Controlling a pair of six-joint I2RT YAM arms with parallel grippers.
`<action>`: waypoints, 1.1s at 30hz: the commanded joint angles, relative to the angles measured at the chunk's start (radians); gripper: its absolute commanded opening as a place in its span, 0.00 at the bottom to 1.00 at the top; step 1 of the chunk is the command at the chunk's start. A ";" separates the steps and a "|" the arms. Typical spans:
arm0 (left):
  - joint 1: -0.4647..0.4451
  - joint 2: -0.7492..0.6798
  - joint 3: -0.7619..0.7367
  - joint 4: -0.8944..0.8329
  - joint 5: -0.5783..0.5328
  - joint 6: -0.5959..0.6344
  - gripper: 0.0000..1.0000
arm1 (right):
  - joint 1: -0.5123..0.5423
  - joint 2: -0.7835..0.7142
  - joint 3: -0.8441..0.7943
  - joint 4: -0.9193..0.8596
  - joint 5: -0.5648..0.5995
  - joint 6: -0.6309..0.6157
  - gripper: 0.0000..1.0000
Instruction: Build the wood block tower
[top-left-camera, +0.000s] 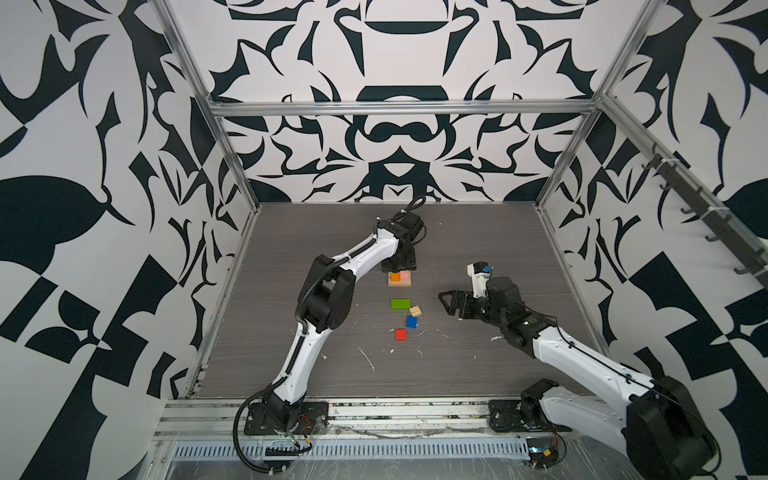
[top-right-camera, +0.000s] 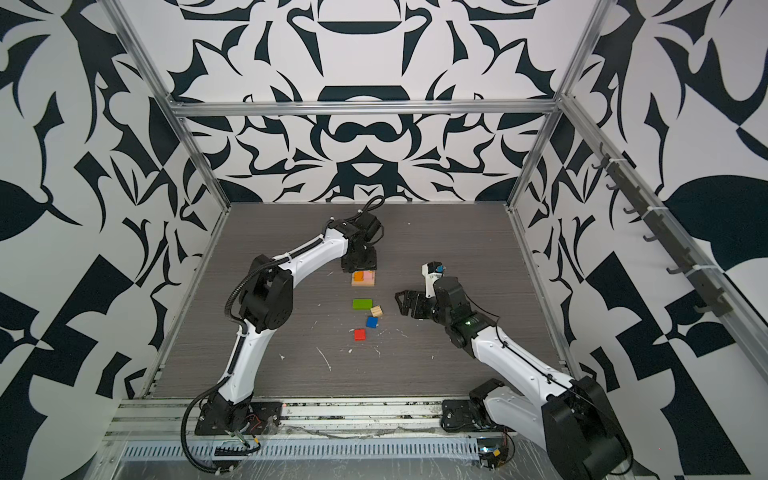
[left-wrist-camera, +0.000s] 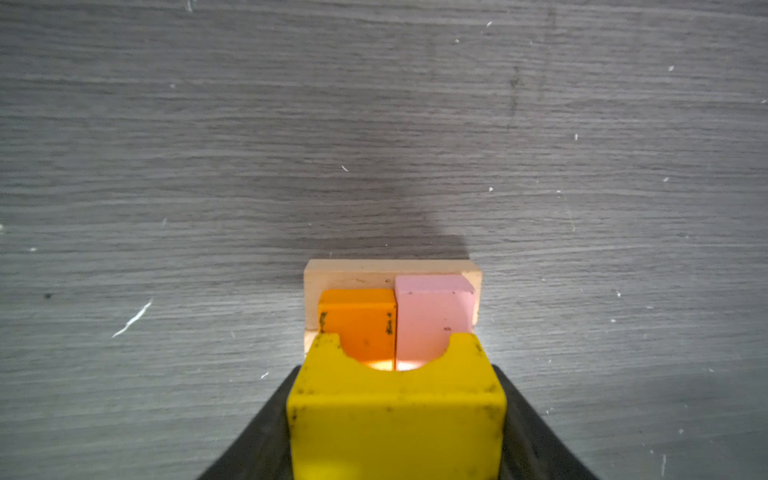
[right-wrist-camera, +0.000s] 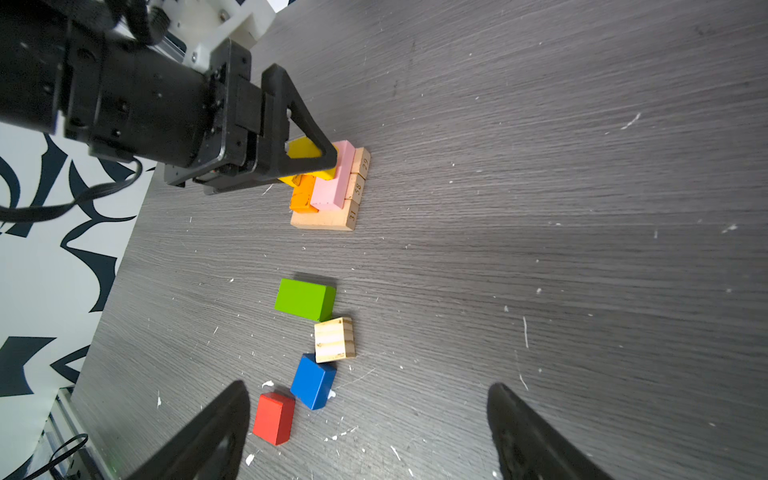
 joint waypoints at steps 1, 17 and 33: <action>0.002 0.015 -0.009 -0.024 -0.007 -0.012 0.65 | 0.005 0.003 0.012 0.020 -0.002 -0.013 0.93; 0.002 -0.008 -0.016 -0.012 -0.001 -0.009 0.80 | 0.005 0.015 0.017 0.023 -0.003 -0.013 0.93; 0.002 -0.112 -0.043 0.016 0.014 0.056 1.00 | 0.006 0.063 0.063 -0.046 0.056 -0.018 0.96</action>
